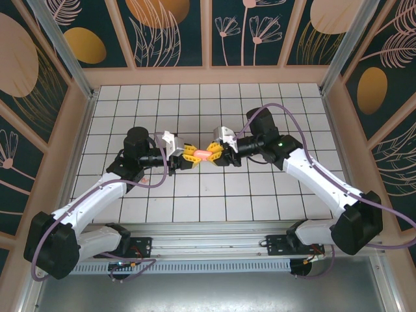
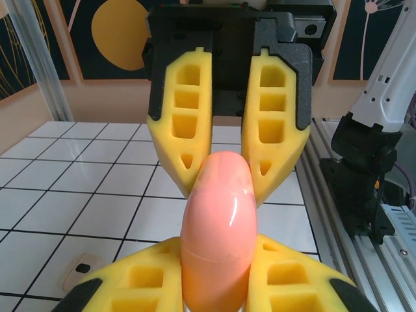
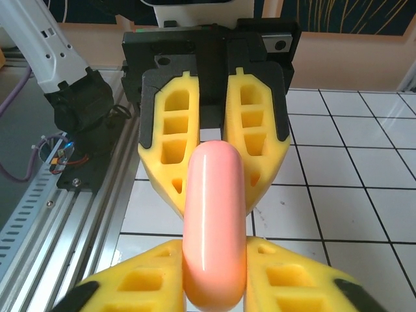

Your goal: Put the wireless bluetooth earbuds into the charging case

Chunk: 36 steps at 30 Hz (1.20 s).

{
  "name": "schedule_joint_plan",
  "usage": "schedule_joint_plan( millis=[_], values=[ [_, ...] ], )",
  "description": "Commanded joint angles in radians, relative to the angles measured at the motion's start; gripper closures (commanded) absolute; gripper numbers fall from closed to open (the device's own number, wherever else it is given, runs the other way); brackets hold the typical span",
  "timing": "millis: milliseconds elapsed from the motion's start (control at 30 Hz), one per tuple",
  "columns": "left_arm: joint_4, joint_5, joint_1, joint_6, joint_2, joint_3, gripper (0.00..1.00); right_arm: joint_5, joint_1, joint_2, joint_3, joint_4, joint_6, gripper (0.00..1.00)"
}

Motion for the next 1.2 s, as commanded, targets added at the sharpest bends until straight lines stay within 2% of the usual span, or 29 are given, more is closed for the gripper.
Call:
schedule_joint_plan(
  millis=[0,67,200,367,767,933,1167],
  values=[
    [0.018,0.024,-0.01,0.007,-0.01,0.007,0.75,-0.02,0.008,0.005,0.052,-0.033,-0.062,0.83],
    [-0.023,0.023,-0.01,0.042,-0.009,0.013,0.68,-0.003,0.006,0.008,0.08,-0.097,-0.114,0.84],
    [-0.11,0.026,-0.011,0.114,-0.008,0.029,0.6,0.044,0.006,0.015,0.141,-0.212,-0.206,0.84],
    [-0.117,0.042,-0.012,0.127,-0.005,0.032,0.56,0.048,0.006,0.029,0.185,-0.286,-0.256,0.84],
    [-0.078,0.058,-0.014,0.104,-0.012,0.04,0.54,0.008,0.007,0.05,0.184,-0.291,-0.249,0.83],
    [-0.067,0.065,-0.014,0.095,-0.019,0.04,0.61,0.005,0.006,0.049,0.168,-0.265,-0.229,0.83],
    [-0.041,0.063,-0.016,0.075,-0.021,0.039,0.6,0.005,0.01,0.048,0.155,-0.256,-0.222,0.83]
  ],
)
